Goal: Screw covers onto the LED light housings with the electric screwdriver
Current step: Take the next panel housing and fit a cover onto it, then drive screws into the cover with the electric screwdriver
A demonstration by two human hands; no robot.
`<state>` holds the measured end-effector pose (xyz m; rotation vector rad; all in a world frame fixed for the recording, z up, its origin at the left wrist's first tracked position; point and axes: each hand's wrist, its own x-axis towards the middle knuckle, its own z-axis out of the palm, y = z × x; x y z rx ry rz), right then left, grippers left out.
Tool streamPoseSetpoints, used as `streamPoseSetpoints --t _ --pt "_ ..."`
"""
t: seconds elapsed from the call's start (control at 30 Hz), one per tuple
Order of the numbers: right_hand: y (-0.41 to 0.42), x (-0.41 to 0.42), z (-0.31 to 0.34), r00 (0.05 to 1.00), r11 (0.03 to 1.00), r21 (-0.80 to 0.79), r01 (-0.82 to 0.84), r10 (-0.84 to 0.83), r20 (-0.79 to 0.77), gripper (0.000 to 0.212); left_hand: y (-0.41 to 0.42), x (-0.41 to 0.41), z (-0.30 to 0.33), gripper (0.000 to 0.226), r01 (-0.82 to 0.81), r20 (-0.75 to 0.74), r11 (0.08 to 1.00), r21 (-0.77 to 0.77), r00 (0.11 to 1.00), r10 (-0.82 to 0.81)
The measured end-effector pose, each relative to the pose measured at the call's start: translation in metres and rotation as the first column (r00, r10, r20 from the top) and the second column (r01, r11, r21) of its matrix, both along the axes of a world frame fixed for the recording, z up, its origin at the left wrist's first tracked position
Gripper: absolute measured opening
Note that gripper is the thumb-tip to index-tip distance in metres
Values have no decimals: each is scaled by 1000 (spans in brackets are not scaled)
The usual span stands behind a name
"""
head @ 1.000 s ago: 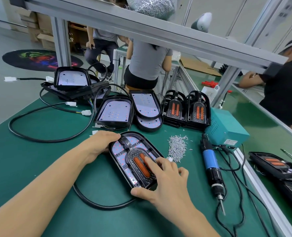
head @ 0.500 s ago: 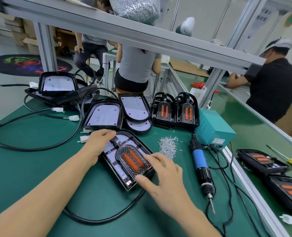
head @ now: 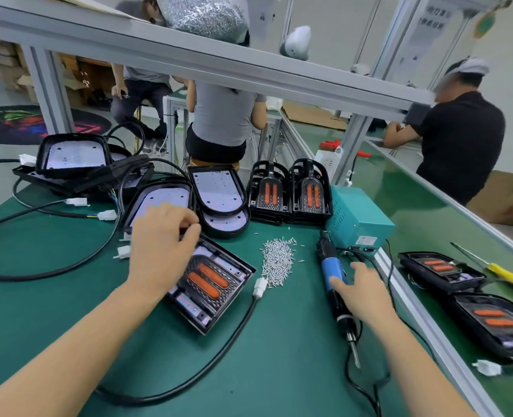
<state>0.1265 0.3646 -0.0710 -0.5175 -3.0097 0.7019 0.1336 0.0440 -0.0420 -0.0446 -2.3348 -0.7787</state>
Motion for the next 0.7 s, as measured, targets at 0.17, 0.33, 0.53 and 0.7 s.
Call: streamPoseSetpoints --t 0.17,0.33,0.53,0.7 --pt "-6 -10 -1 996 999 -49 11 -7 86 58 79 -7 9 13 399 218 867 -298 913 -345" --pt "-11 -14 -5 994 996 -70 51 -44 98 57 121 -30 -15 18 426 506 739 -522 852 -133" --pt "-9 -20 -7 993 996 -42 74 -70 99 55 133 -34 -28 11 384 503 663 -642 864 -14" --pt "-6 -24 -8 994 998 -29 53 -50 93 46 139 -33 -28 17 396 478 598 -697 878 -24"
